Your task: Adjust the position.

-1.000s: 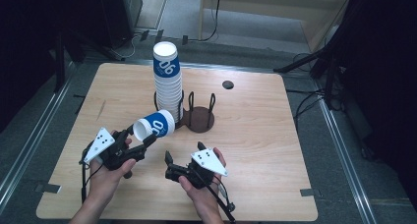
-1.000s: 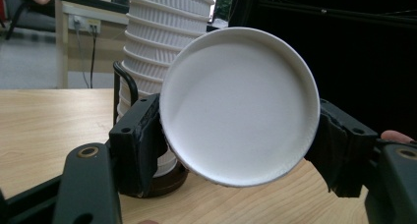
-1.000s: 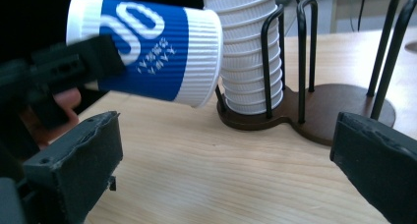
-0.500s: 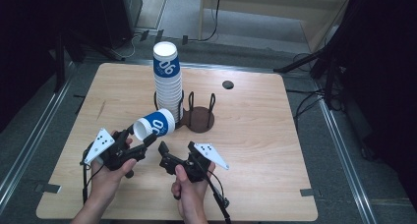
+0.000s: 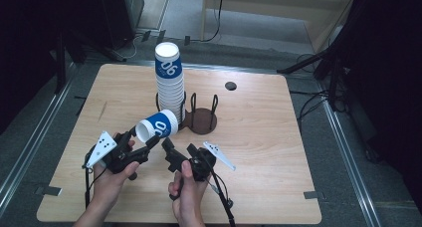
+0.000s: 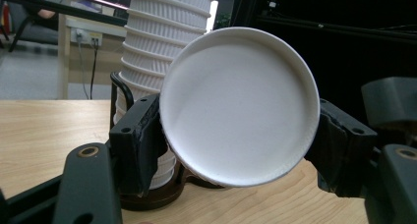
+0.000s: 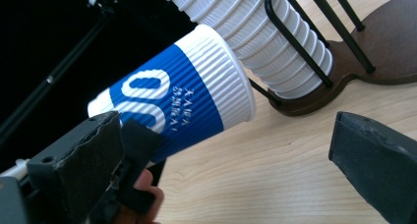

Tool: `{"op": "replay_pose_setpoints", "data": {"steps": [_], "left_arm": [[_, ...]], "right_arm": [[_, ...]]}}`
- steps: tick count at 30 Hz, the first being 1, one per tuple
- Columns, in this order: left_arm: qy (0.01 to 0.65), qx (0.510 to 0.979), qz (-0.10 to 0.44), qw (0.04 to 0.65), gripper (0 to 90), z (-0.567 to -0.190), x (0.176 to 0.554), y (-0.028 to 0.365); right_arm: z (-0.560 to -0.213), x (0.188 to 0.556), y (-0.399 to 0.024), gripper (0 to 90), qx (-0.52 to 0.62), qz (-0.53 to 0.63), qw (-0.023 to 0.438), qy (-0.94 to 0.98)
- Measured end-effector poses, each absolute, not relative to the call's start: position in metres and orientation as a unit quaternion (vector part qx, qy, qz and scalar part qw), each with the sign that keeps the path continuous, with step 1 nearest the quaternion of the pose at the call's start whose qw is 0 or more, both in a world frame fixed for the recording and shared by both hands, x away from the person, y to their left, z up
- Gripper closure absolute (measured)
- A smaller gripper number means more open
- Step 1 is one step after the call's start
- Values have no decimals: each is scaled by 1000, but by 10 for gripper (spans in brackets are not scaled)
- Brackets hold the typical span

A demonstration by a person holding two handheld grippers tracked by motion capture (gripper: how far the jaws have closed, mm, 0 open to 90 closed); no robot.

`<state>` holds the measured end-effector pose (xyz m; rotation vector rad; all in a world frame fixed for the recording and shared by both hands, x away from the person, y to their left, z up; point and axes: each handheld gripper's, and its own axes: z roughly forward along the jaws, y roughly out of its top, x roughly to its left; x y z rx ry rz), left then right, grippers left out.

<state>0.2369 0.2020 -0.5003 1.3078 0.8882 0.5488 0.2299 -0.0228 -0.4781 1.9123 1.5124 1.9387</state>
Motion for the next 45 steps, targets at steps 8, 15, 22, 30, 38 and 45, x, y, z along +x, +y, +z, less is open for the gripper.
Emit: {"op": "replay_pose_setpoints", "data": {"steps": [8,15,22,30,38,45], "left_arm": [[389,582,244,671,293,-501,235,197],[387,581,245,673,293,-502,235,196],[385,582,245,673,293,-503,235,193],[380,585,242,674,294,-505,234,189],[376,588,238,676,293,-507,233,184],[373,591,237,674,294,-508,232,182]], "right_arm": [[-476,232,-24,3,638,623,-22,451],[-475,234,-25,3,659,623,-57,419],[-478,239,-22,3,675,620,-109,385],[-481,246,-20,6,687,616,-138,359],[-482,255,-19,19,698,612,-178,327],[-484,258,-20,25,702,609,-213,301]]}}
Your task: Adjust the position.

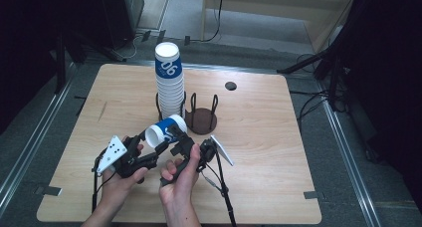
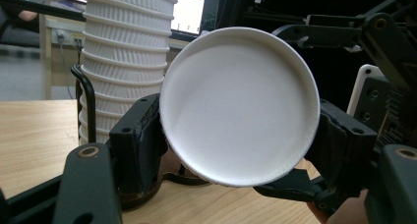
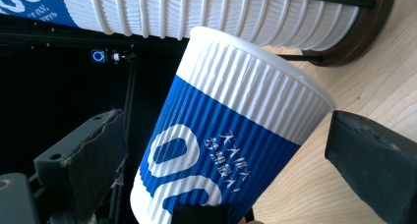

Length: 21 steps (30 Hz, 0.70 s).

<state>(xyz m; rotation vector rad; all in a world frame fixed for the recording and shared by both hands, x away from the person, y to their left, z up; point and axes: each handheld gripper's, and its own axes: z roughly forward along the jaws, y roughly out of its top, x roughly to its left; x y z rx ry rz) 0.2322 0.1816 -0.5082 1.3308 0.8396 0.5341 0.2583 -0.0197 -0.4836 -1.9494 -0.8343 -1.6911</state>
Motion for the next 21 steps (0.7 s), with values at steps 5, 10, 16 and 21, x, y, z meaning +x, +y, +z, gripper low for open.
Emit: {"op": "replay_pose_setpoints", "data": {"steps": [5,10,16,21], "left_arm": [[372,590,239,675,294,-508,232,181],[370,590,239,677,294,-508,232,181],[368,589,239,679,294,-508,231,180],[363,590,238,681,294,-508,231,179]], "right_arm": [[-486,261,-21,28,-708,-603,220,-294],[-488,263,-19,31,-710,-600,233,-287],[-490,265,-18,35,-709,-599,249,-277],[-493,268,-17,40,-710,-596,264,-267]]}}
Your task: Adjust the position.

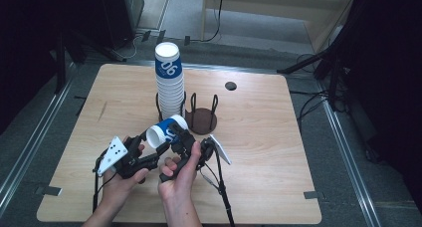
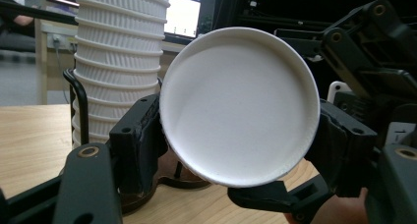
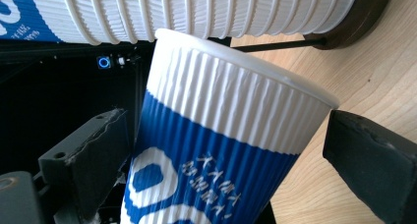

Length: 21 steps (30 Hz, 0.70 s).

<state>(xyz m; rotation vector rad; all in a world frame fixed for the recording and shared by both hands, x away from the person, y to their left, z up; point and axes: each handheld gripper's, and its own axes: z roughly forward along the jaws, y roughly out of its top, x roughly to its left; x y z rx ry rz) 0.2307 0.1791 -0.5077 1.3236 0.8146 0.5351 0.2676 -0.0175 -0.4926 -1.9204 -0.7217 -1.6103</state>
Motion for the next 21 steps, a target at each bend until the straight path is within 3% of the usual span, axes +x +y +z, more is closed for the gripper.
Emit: {"op": "replay_pose_setpoints", "data": {"steps": [12,21], "left_arm": [[356,594,231,683,294,-508,230,177],[358,597,230,680,292,-509,231,177]], "right_arm": [[-500,277,-18,56,-706,-595,291,-250],[-503,280,-19,151,-696,-599,320,-233]]}}
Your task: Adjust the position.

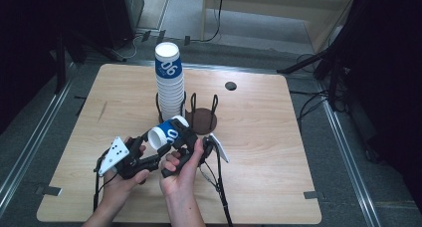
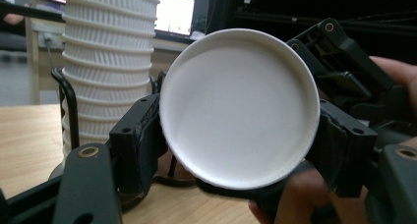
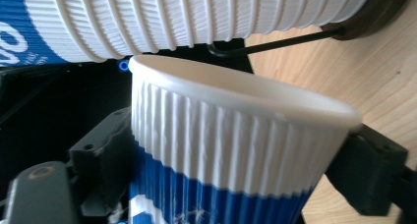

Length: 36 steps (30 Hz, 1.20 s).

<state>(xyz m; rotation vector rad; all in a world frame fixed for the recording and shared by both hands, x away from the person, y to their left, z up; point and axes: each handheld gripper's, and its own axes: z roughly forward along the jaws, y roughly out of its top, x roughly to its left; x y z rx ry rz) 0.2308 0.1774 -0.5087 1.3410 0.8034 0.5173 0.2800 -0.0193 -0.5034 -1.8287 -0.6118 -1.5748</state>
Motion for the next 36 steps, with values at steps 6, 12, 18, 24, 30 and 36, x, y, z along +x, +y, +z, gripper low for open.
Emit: {"op": "replay_pose_setpoints", "data": {"steps": [6,12,18,24,30,36], "left_arm": [[357,600,231,678,285,-509,231,178],[362,594,211,687,205,-508,230,184],[364,599,203,683,19,-506,231,189],[373,599,200,680,0,-504,231,191],[377,599,194,680,0,-503,231,193],[381,595,191,682,0,-503,232,195]], "right_arm": [[-503,279,-18,189,-692,-612,304,-234],[-502,278,-20,213,-685,-626,293,-230],[-499,278,-26,217,-680,-639,272,-235],[-495,277,-29,220,-677,-653,238,-244],[-489,276,-35,222,-668,-670,177,-271],[-484,276,-43,222,-666,-670,105,-310]]}}
